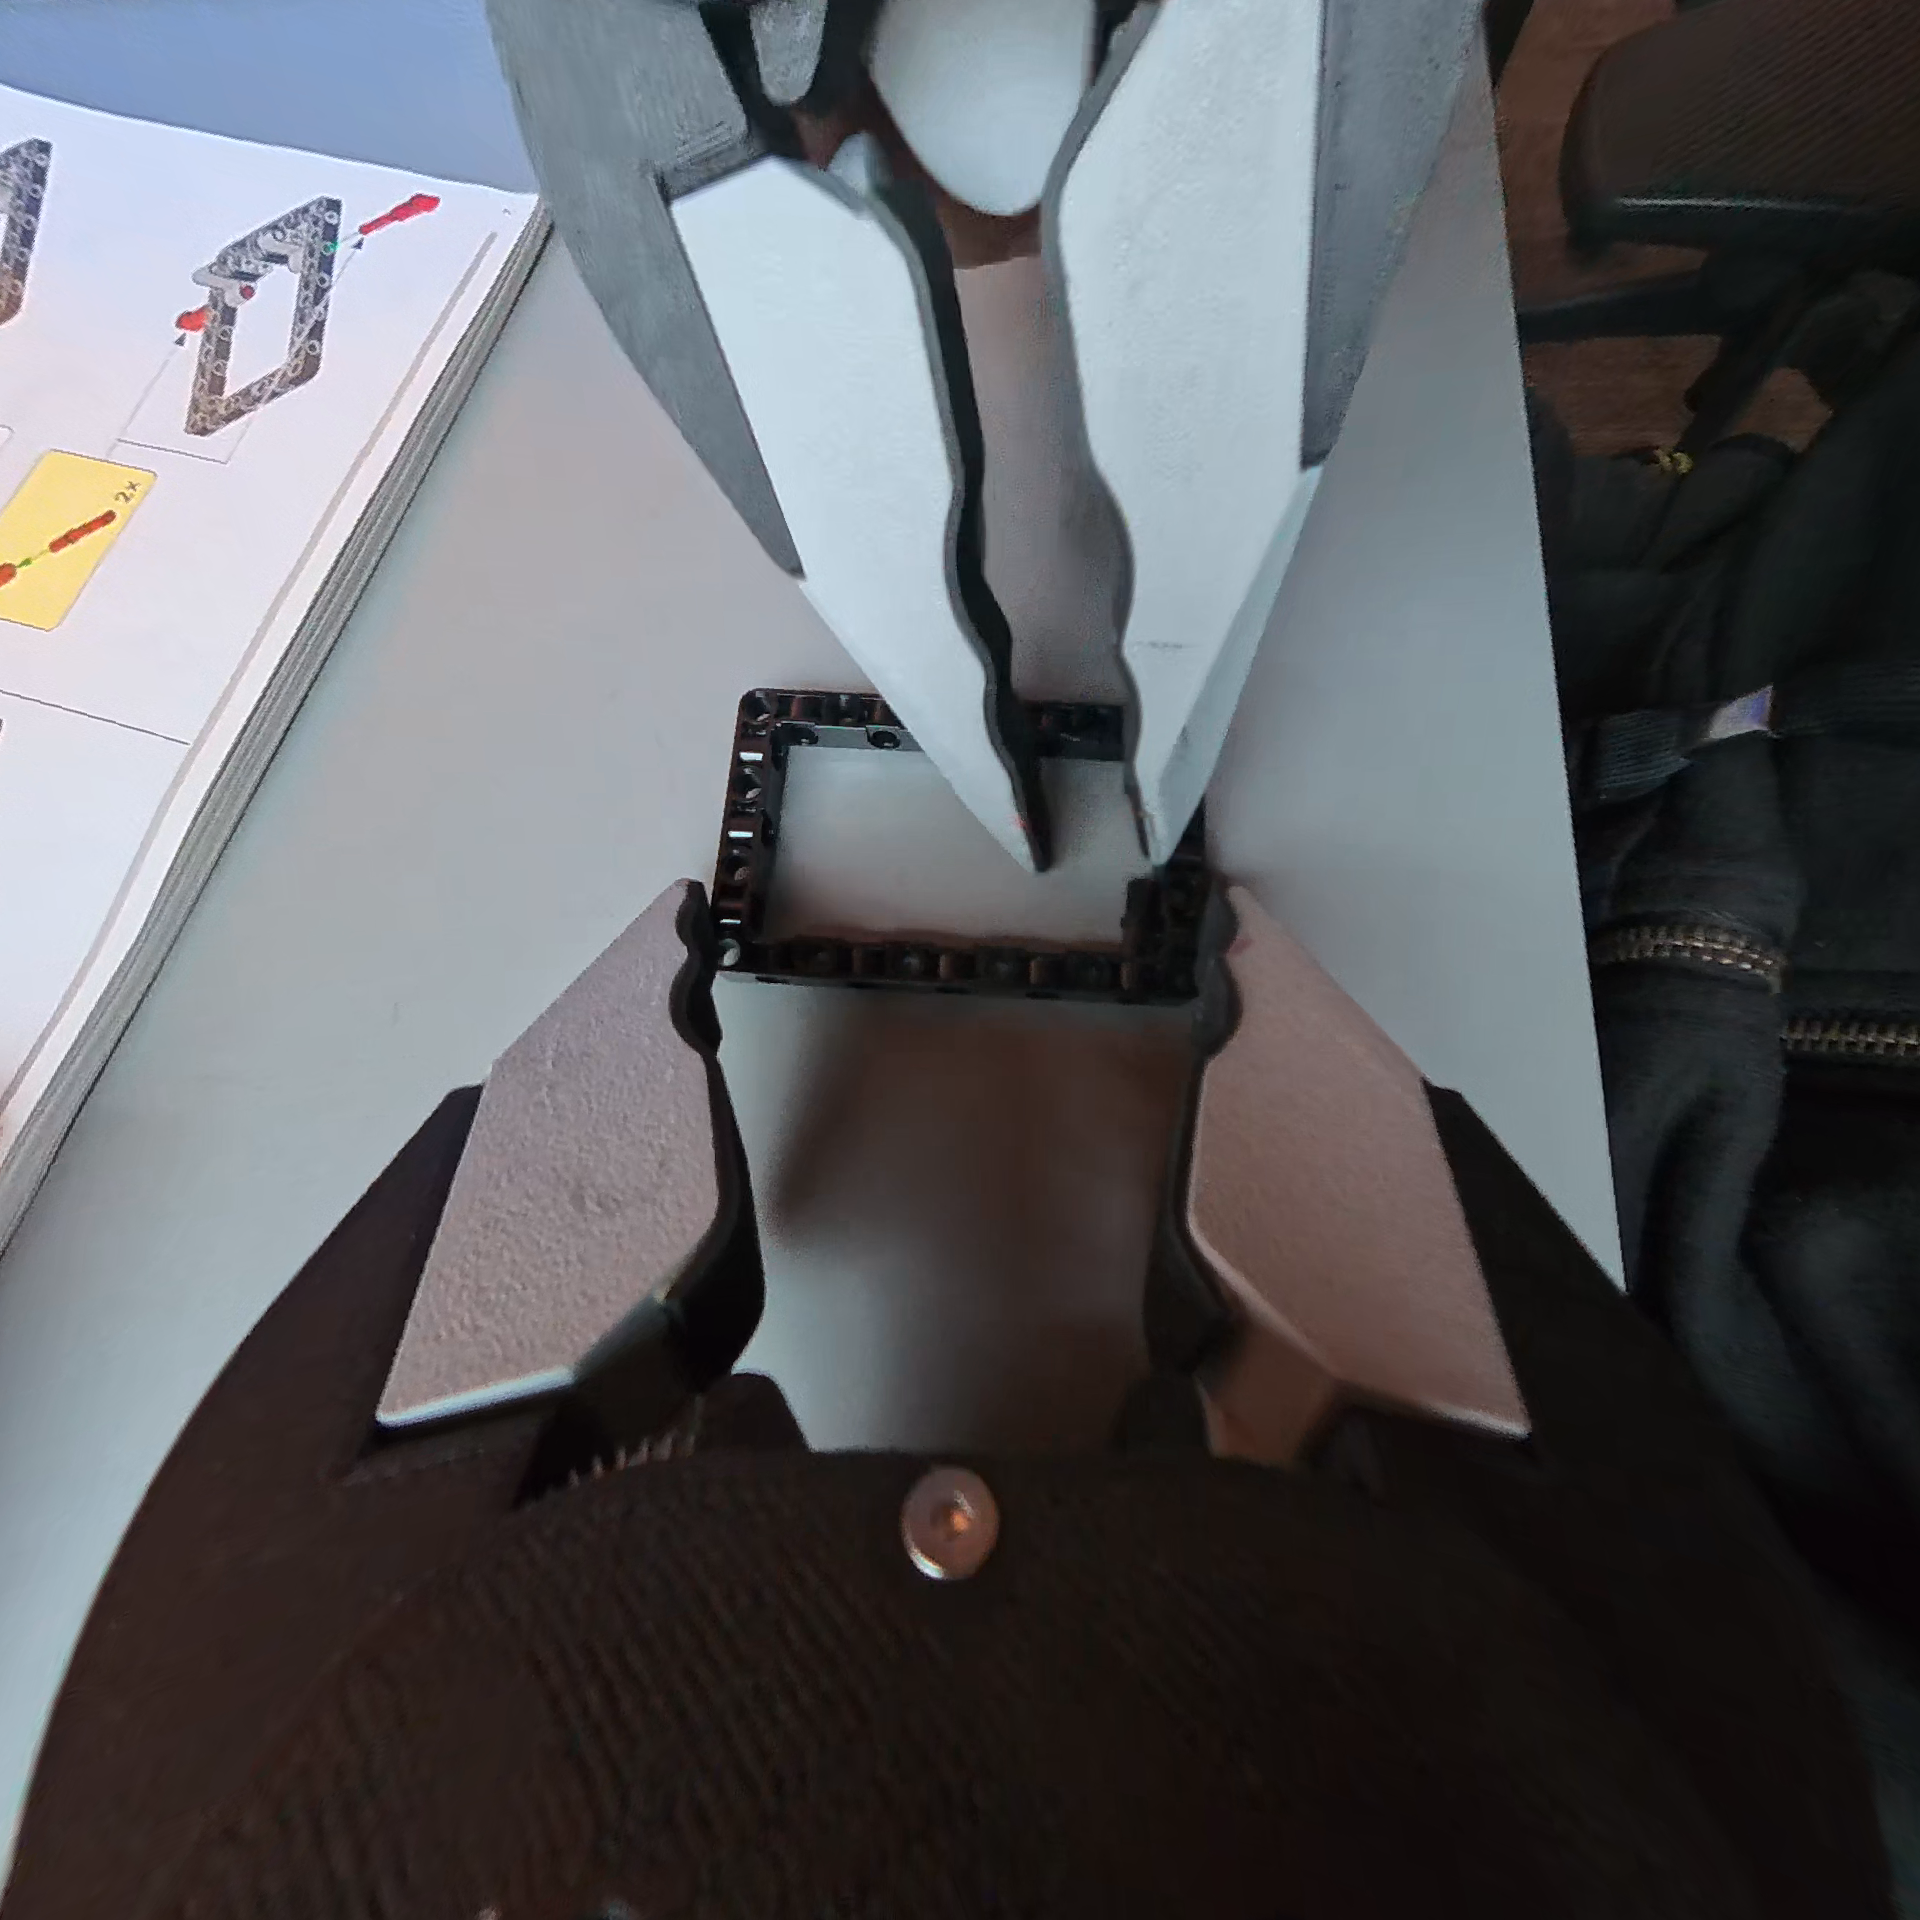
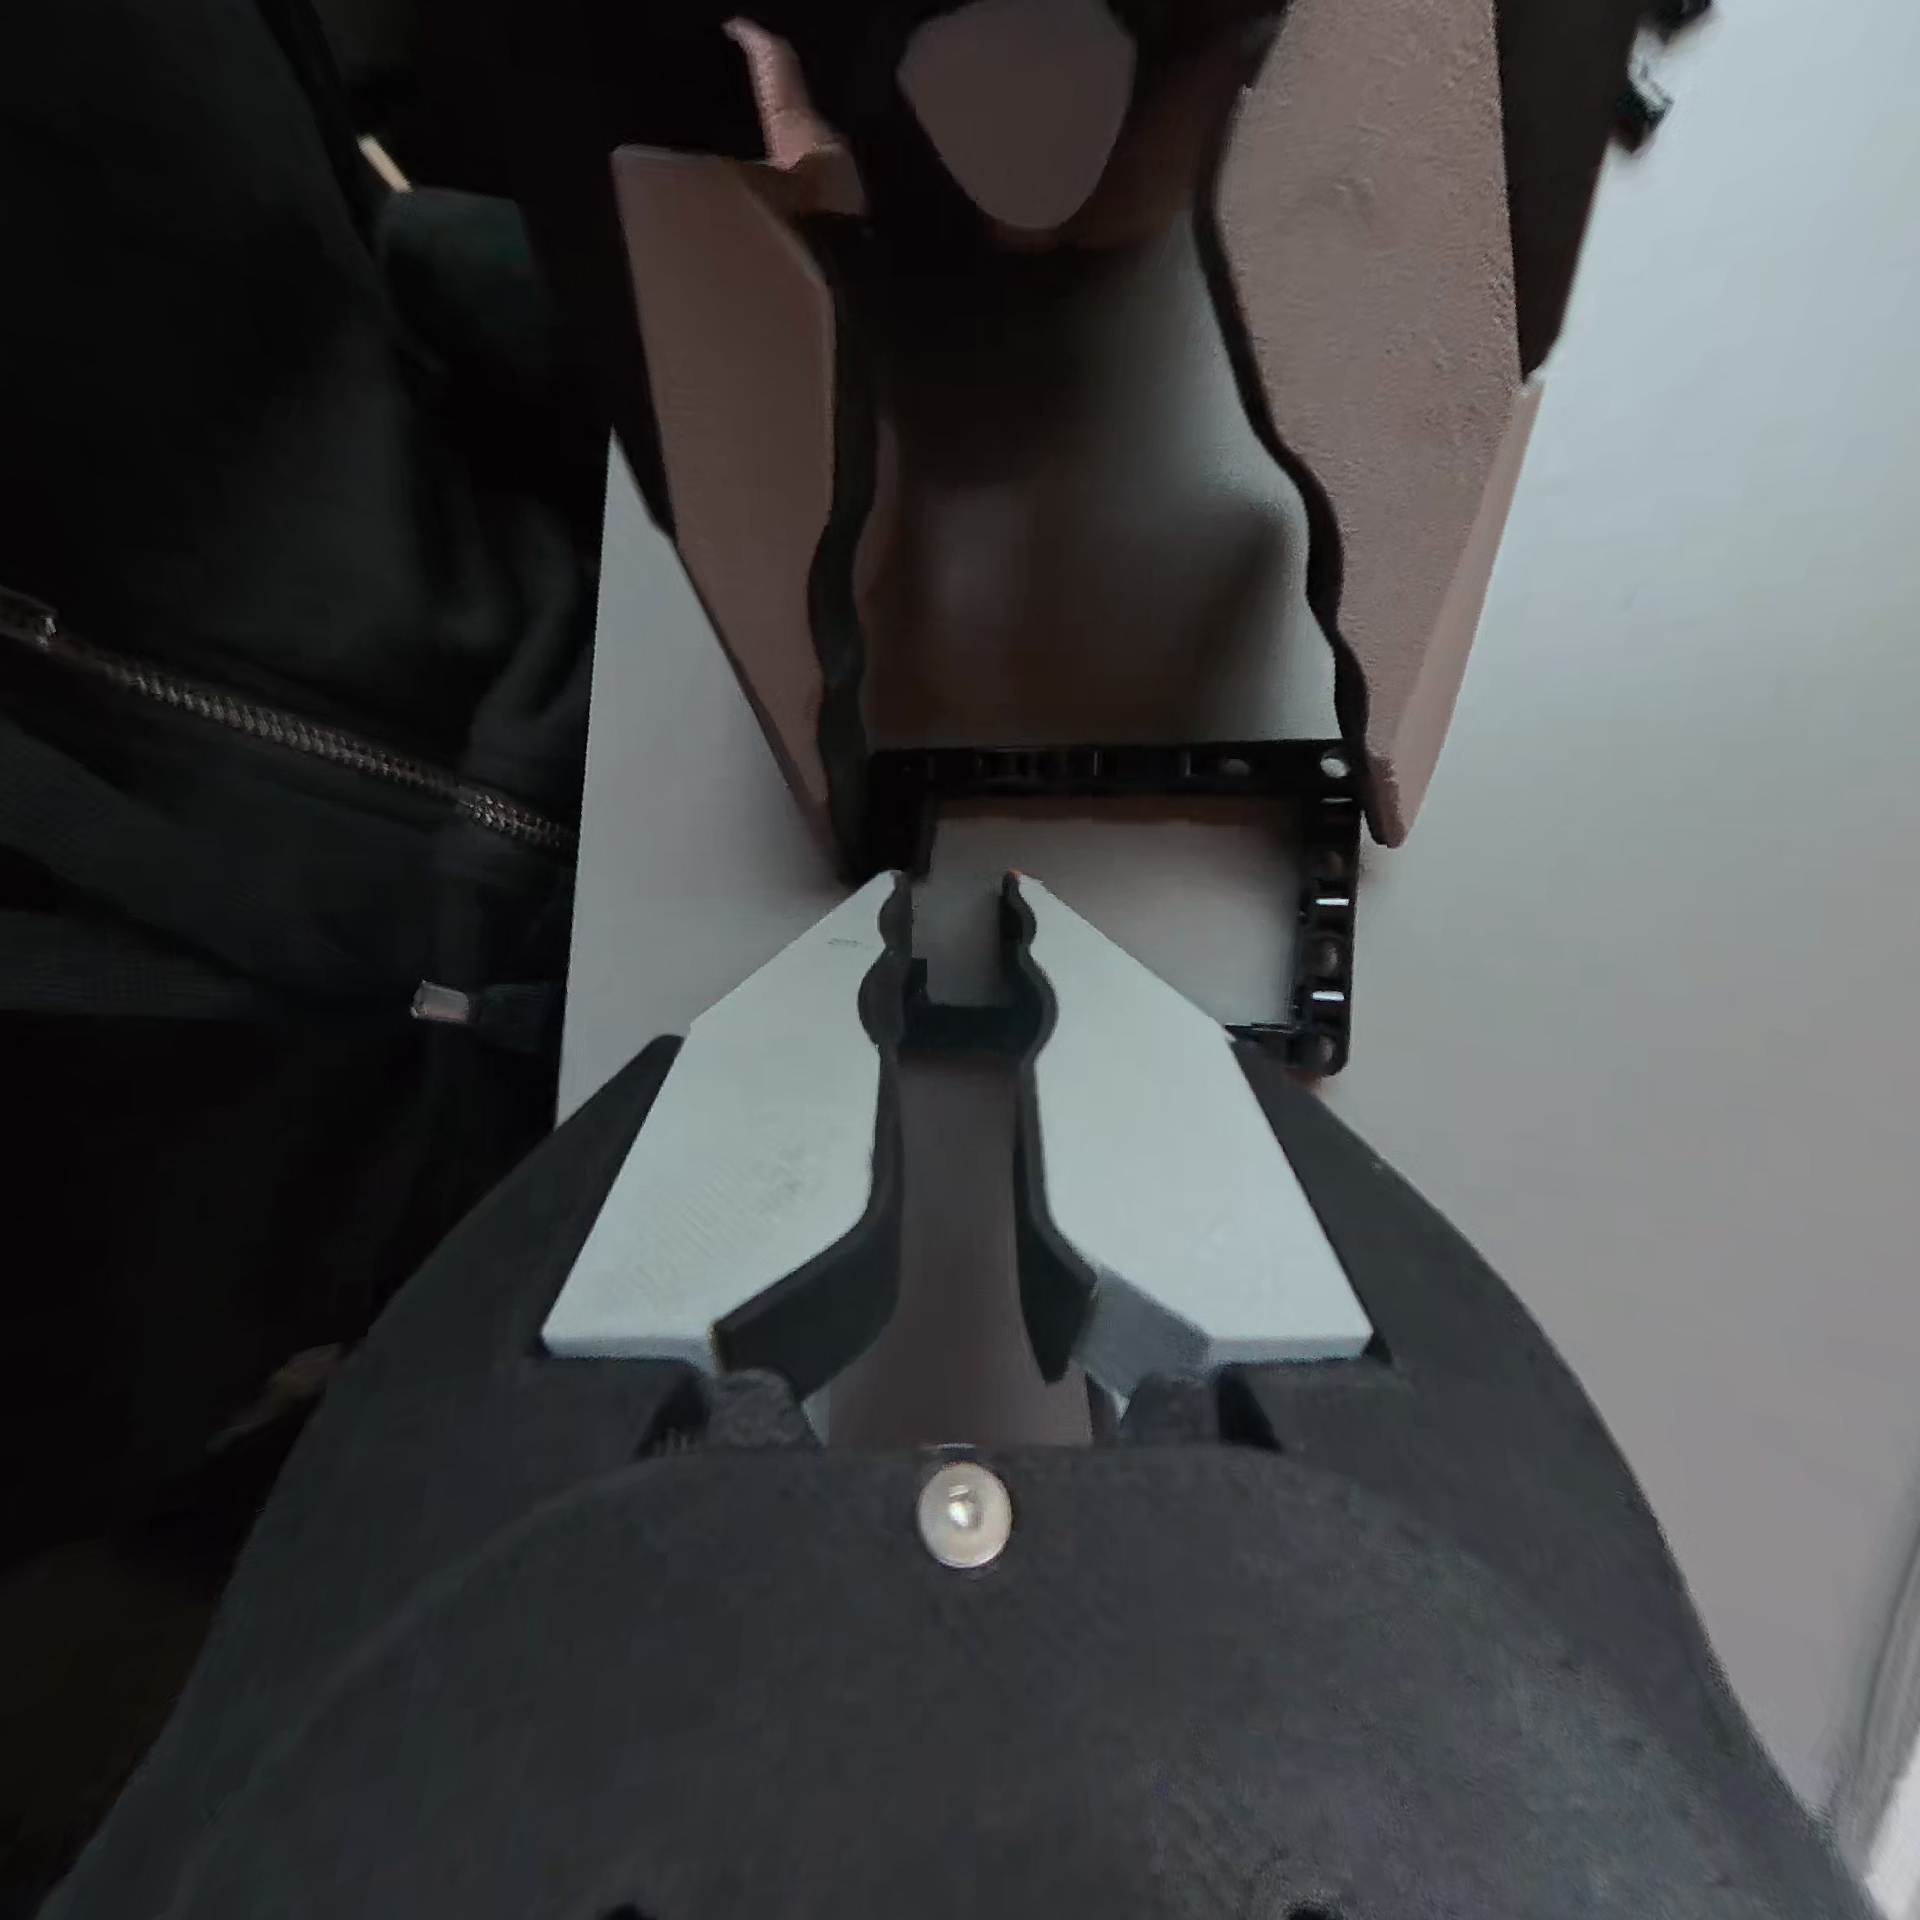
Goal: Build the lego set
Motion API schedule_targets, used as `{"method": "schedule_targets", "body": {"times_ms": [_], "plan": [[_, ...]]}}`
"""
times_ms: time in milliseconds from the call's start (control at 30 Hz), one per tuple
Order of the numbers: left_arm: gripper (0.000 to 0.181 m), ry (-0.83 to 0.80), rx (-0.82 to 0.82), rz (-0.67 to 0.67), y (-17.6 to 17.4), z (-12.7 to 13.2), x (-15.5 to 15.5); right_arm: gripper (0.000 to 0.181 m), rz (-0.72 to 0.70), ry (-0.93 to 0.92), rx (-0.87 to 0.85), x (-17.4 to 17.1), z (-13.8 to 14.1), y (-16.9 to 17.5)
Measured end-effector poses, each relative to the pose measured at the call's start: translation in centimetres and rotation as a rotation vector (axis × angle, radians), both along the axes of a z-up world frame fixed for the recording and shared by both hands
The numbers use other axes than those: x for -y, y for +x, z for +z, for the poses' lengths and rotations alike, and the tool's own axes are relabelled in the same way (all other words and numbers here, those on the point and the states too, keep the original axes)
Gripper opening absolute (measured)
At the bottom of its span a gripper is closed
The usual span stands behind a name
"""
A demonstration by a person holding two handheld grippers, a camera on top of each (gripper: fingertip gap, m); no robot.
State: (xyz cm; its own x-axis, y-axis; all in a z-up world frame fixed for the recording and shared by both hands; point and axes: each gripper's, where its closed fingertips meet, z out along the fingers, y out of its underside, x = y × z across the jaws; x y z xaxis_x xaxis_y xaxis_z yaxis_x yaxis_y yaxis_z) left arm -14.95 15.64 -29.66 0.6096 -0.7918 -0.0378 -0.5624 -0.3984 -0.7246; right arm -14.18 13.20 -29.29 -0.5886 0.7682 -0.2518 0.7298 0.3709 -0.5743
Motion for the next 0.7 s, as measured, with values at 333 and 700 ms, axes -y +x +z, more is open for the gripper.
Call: {"method": "schedule_targets", "body": {"times_ms": [333,700], "plan": [[0.092,-0.033,0.015,-0.072,0.3,-0.2,0.3,0.006,0.375,0.263,-0.337,0.1,-0.3,0.0],[0.093,-0.037,0.018,-0.113,0.4,-0.2,0.3,0.002,0.454,0.281,-0.535,0.7,-0.2,-0.2]]}}
